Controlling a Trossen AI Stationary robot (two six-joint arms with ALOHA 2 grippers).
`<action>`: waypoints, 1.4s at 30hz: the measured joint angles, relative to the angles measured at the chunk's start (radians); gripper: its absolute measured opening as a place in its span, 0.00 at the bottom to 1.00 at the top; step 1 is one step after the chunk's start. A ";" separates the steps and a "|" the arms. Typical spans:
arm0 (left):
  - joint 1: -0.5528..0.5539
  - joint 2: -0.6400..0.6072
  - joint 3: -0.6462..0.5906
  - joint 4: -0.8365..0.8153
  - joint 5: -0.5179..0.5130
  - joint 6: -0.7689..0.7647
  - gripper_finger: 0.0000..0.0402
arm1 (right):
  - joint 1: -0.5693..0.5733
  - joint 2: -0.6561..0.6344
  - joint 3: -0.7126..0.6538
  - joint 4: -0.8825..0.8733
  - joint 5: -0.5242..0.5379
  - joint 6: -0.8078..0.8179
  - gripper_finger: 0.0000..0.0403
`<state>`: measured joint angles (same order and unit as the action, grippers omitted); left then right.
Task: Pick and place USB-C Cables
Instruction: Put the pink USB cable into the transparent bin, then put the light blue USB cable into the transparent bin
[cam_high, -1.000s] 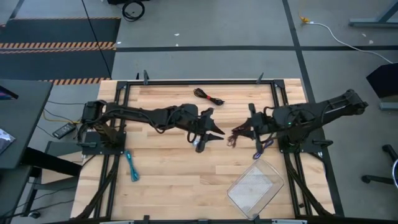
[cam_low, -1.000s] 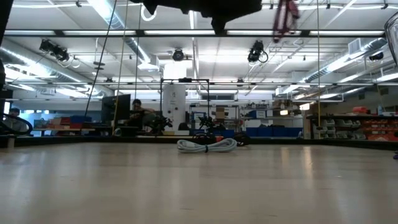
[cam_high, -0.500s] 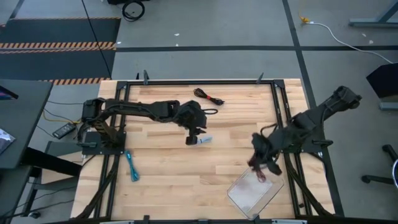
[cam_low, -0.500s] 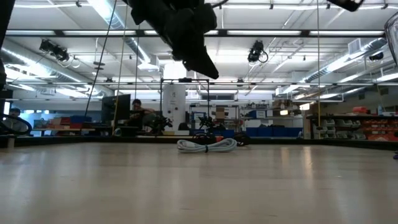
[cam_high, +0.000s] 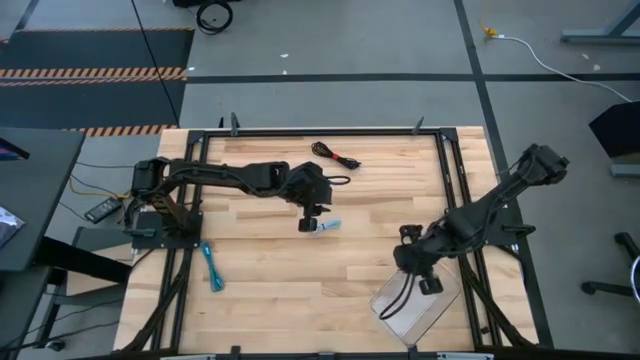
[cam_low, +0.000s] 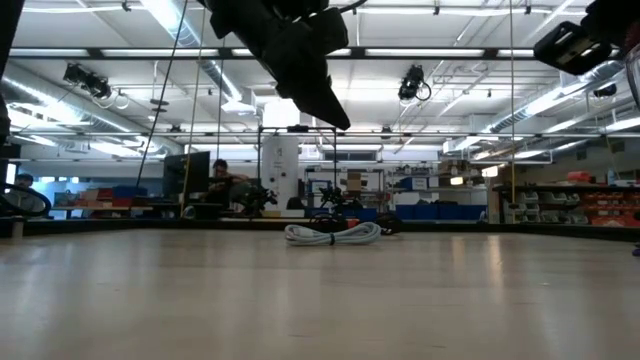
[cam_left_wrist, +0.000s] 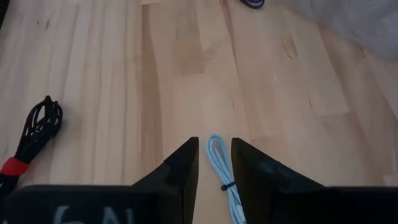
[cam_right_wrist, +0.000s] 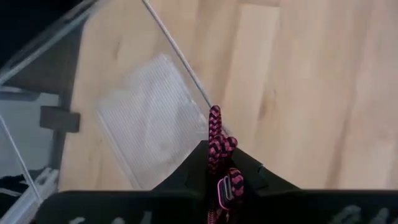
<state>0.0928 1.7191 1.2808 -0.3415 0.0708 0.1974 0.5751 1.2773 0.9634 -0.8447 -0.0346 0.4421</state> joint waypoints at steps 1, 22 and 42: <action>0.002 0.000 0.000 0.000 0.000 0.000 0.26 | 0.000 0.011 0.000 0.018 -0.023 0.004 0.10; 0.008 0.000 0.000 -0.001 0.000 -0.002 0.26 | -0.047 0.057 0.000 0.151 -0.220 0.011 0.40; 0.031 0.121 -0.012 -0.024 -0.072 -0.037 0.44 | -0.089 0.055 0.000 0.187 -0.233 0.182 0.43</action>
<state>0.1236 1.8401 1.2690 -0.3651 -0.0016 0.1609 0.4865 1.3326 0.9639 -0.6577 -0.2676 0.6245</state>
